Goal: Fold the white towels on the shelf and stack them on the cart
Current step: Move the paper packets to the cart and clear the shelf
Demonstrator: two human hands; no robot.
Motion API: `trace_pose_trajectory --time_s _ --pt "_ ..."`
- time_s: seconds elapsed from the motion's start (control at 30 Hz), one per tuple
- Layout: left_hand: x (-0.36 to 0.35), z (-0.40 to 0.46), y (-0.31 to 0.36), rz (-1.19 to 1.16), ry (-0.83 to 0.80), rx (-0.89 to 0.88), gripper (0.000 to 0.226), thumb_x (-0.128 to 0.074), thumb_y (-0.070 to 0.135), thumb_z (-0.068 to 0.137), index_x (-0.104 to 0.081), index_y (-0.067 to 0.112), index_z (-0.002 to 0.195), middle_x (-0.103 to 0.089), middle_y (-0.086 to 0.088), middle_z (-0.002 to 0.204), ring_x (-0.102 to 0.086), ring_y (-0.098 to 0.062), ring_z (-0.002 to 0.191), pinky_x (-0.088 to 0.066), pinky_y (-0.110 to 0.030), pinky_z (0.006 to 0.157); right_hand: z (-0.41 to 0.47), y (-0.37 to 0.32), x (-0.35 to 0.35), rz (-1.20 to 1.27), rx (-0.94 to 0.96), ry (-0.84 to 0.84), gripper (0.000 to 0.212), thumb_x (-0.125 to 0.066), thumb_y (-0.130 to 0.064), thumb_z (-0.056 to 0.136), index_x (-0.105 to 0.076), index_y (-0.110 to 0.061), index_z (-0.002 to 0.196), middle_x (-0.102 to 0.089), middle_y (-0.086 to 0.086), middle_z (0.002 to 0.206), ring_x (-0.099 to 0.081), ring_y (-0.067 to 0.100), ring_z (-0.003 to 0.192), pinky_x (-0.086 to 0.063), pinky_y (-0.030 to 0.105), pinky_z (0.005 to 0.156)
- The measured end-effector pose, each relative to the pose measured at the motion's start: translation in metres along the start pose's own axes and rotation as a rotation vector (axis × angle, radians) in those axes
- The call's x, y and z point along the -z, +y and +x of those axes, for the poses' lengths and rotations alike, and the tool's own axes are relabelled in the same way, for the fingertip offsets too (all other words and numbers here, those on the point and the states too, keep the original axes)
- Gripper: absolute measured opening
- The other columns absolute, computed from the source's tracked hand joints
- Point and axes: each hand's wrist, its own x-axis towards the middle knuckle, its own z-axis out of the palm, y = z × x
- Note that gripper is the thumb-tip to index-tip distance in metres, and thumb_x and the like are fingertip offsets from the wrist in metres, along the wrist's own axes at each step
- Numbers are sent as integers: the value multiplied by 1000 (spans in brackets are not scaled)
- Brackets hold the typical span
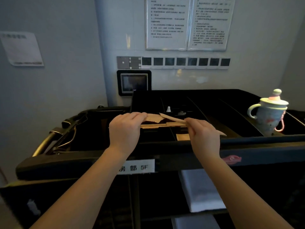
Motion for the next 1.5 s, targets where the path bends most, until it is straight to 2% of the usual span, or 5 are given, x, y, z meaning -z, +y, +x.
trace_pose_trajectory --time_s 0.4,0.7,0.97,1.37,1.5 --pt "-100 65 -54 55 57 74 27 -49 12 93 -73 6 103 -74 -10 93 -70 -27 81 -54 -36 67 64 94 -120 0 -43 -233 19 -66 -12 86 -71 -16 104 -70 0 81 -64 18 73 -41 26 64" --pt "-147 93 -77 83 55 93 26 -51 10 93 -75 8 102 -74 -7 94 -70 -26 81 -53 -37 63 92 86 -229 -146 461 -735 41 -65 -11 83 -55 -25 120 -66 0 86 -64 24 75 -38 30 53" --pt "-155 86 -95 69 -16 67 20 -59 5 90 -75 10 101 -74 -5 92 -70 -23 79 -53 -39 61 94 74 -269 -245 565 -963 39 -55 -12 89 -51 -25 126 -64 5 95 -63 27 84 -33 31 58" --pt "-154 78 -99 45 -14 40 18 -63 4 88 -75 11 100 -74 -3 91 -70 -21 79 -53 -34 63 102 66 -258 -59 381 -1193 45 -51 -21 96 -44 -29 140 -60 5 117 -60 20 105 -44 26 80" --pt "-151 79 -92 18 -25 18 18 -60 7 91 -75 11 101 -74 -3 92 -70 -22 81 -54 -38 63 132 64 -220 26 80 -901 52 -65 -55 80 -58 -23 120 -65 -1 105 -61 14 96 -47 28 74"
